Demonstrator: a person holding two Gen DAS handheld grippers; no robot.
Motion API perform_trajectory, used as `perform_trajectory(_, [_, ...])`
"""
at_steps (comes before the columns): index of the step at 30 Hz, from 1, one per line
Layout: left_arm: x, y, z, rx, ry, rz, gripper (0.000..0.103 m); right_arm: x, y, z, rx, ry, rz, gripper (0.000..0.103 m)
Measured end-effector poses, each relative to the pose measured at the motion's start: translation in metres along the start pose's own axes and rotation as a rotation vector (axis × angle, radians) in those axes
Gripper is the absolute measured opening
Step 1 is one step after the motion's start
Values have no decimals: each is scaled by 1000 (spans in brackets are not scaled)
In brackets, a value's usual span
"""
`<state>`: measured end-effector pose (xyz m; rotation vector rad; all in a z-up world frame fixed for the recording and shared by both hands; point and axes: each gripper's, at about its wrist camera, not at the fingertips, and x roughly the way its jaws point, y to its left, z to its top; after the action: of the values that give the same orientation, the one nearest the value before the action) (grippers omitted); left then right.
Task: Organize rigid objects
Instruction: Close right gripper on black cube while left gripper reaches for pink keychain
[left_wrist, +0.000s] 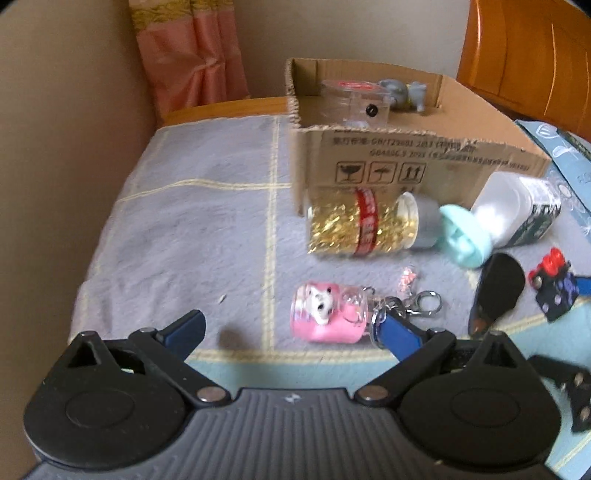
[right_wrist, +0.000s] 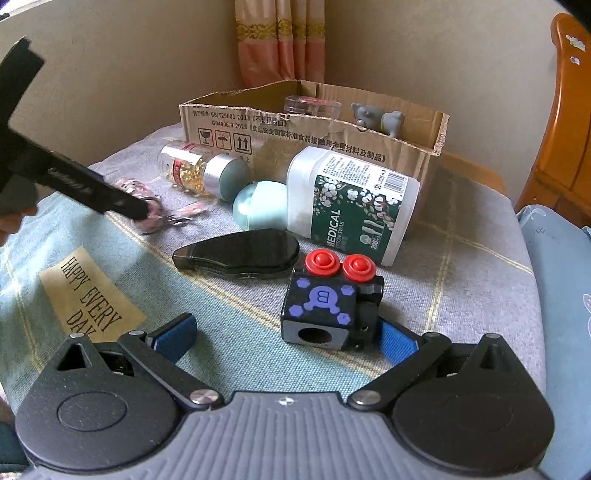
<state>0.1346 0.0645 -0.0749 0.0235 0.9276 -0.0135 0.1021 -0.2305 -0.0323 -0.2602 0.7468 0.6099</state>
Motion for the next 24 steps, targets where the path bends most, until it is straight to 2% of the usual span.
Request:
perform_trajectory(4, [-2,-3,-3,17,-15,-16,100,1,0,1,2,0,-2,103])
perform_trajectory(8, [4,-7,0,4,-30,10,100,1,1,1,4,2,-5,103])
perform_trajectory(13, [-6,-3,5,-32,-58,-40,100,1,1,1,2,2,-2,103])
perform_trajectory(17, [-12,7,13,-39,-94,12,100,1,1,1,3,2,-4,103])
perform_trajectory(20, [-6,12,23,-50,-99,19,100,1,2,0,5,-1,-6,103])
perform_trajectory(24, [14,1,32,13,-55,10,100,1,2,1,7,-4,-8,103])
